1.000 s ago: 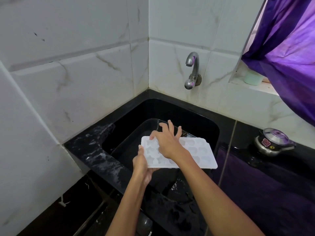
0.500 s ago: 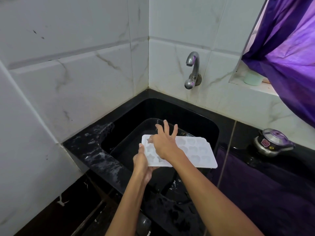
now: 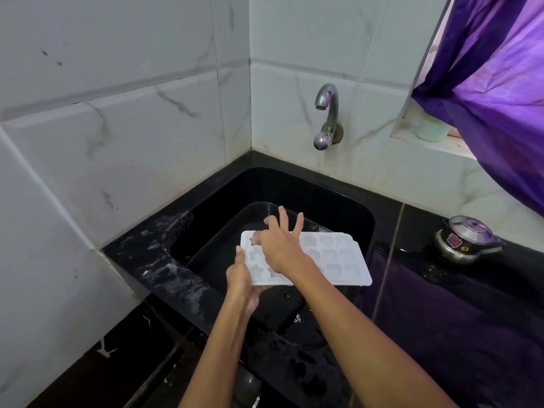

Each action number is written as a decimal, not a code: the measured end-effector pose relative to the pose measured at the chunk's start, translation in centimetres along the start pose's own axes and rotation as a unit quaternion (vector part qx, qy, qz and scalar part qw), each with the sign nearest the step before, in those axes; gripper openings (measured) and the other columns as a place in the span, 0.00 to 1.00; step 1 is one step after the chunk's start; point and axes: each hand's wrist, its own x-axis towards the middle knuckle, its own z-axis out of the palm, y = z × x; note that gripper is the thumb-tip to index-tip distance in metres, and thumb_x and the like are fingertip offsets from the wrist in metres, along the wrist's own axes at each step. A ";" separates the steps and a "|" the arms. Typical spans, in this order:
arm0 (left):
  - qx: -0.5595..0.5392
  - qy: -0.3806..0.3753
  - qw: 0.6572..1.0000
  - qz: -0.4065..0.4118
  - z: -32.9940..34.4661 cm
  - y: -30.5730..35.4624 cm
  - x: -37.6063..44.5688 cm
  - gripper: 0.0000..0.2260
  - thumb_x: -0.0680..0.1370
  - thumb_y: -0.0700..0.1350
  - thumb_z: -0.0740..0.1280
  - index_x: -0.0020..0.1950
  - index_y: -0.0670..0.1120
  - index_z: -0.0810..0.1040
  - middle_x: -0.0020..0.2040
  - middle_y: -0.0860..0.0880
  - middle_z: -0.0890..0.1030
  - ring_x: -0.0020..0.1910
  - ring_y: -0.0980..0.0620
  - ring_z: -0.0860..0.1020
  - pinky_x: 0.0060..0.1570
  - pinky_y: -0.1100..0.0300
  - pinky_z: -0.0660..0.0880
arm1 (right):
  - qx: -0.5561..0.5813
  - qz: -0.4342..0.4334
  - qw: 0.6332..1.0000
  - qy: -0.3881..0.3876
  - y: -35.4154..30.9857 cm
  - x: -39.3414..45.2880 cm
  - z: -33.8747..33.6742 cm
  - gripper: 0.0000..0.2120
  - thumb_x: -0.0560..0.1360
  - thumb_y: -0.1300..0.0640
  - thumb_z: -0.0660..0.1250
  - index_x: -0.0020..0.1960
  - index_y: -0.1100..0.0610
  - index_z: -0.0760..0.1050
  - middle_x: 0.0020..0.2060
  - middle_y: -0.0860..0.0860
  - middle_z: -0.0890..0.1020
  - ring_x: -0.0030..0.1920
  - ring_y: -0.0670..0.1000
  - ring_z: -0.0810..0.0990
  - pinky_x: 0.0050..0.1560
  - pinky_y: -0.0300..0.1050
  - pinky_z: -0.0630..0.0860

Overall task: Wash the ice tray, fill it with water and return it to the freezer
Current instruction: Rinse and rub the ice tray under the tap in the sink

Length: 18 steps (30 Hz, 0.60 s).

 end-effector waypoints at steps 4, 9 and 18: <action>0.003 -0.001 1.000 -0.004 -0.1 0.1 0.1 0.18 0.82 0.54 0.54 0.50 0.43 0.76 0.46 0.41 0.83 0.45 0.41 0.82 0.40 0.47 0.79 | 0.063 0.019 0.997 0.027 1.2 -0.5 -1.2 0.29 0.70 0.75 0.62 0.63 0.48 0.72 0.75 0.57 0.55 0.76 0.61 0.37 0.68 0.68 0.31; 0.006 -0.002 1.000 -0.004 -0.7 0.6 0.6 0.20 0.82 0.56 0.54 0.49 0.43 0.77 0.45 0.42 0.83 0.46 0.40 0.82 0.43 0.43 0.79 | 0.081 0.135 0.983 0.098 6.5 -2.7 -3.9 0.26 0.68 0.75 0.60 0.55 0.48 0.75 0.74 0.55 0.57 0.76 0.61 0.36 0.66 0.68 0.29; -0.014 0.002 1.000 -0.006 -1.7 1.3 1.6 0.19 0.81 0.57 0.54 0.50 0.44 0.76 0.48 0.42 0.83 0.48 0.40 0.81 0.44 0.41 0.78 | 0.078 0.265 0.960 0.037 10.6 -6.5 -1.4 0.31 0.69 0.76 0.60 0.59 0.43 0.77 0.74 0.55 0.57 0.76 0.61 0.36 0.67 0.72 0.31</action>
